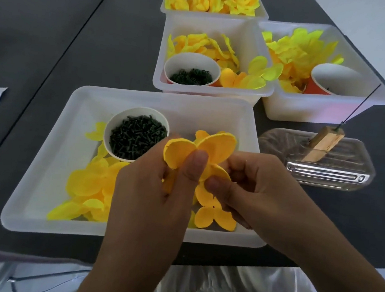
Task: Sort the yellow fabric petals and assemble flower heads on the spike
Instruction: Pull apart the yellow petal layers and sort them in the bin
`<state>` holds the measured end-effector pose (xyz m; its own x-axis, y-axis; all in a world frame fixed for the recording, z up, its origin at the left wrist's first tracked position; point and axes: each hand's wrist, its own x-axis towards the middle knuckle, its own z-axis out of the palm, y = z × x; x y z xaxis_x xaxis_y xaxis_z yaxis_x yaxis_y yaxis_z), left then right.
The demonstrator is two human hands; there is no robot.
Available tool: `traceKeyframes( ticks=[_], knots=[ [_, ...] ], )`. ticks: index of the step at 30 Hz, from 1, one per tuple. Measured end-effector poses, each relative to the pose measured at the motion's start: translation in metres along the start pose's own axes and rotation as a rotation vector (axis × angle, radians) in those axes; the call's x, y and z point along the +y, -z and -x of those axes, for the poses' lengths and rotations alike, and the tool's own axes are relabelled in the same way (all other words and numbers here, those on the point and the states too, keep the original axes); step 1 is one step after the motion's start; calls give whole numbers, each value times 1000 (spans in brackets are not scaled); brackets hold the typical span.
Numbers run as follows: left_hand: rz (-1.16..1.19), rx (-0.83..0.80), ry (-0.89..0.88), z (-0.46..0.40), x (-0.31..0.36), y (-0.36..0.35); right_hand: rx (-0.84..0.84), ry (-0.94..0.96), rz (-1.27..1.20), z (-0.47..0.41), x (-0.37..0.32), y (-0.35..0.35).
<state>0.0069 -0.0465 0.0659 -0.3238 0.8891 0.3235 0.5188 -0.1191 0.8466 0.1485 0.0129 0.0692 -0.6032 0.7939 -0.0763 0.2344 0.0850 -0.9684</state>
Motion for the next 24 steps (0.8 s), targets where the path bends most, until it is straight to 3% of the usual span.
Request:
traceKeyframes(
  ticks=[10, 20, 24],
  knots=[
    [184, 24, 126, -3, 0, -4, 161, 174, 123, -7, 6, -17],
    [-230, 140, -63, 1, -4, -13, 294, 192, 138, -13, 12, -36],
    [-212, 110, -44, -1, -4, -6, 283, 137, 126, -11, 12, -39]
  ],
)
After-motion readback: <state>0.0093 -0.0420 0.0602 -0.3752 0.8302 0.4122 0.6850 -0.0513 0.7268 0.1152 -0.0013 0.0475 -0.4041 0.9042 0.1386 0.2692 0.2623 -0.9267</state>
